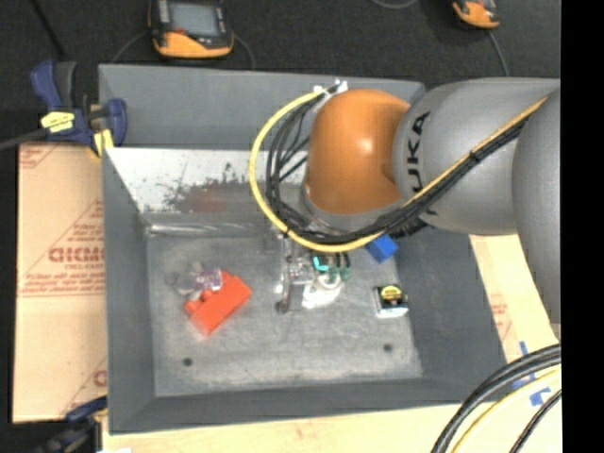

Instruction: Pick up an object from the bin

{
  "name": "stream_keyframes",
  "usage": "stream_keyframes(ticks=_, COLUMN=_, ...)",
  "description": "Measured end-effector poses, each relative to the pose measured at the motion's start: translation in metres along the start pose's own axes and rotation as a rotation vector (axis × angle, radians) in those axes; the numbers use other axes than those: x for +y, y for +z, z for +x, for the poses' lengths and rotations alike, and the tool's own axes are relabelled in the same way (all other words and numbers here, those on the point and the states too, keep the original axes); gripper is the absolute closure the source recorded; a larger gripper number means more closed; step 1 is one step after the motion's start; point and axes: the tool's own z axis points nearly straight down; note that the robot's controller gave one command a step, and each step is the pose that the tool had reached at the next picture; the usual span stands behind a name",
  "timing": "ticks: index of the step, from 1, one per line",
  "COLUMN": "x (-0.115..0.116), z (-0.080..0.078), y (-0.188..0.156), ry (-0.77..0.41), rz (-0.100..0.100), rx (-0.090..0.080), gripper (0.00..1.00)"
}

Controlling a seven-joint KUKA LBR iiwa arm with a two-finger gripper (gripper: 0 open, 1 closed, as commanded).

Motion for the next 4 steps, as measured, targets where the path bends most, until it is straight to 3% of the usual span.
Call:
stream_keyframes(ticks=1, x=0.076, z=-0.011, y=0.106, ry=-0.010, rz=-0.001, rx=0.000, gripper=0.00)
stream_keyframes(ticks=2, x=0.078, z=-0.032, y=0.070, ry=0.165, rz=-0.003, rx=-0.010, gripper=0.00)
stream_keyframes(ticks=3, x=0.074, z=-0.025, y=0.070, ry=0.263, rz=0.000, rx=-0.002, gripper=0.00)
stream_keyframes(ticks=4, x=0.072, z=-0.025, y=0.101, ry=0.329, rz=0.000, rx=-0.002, gripper=0.00)
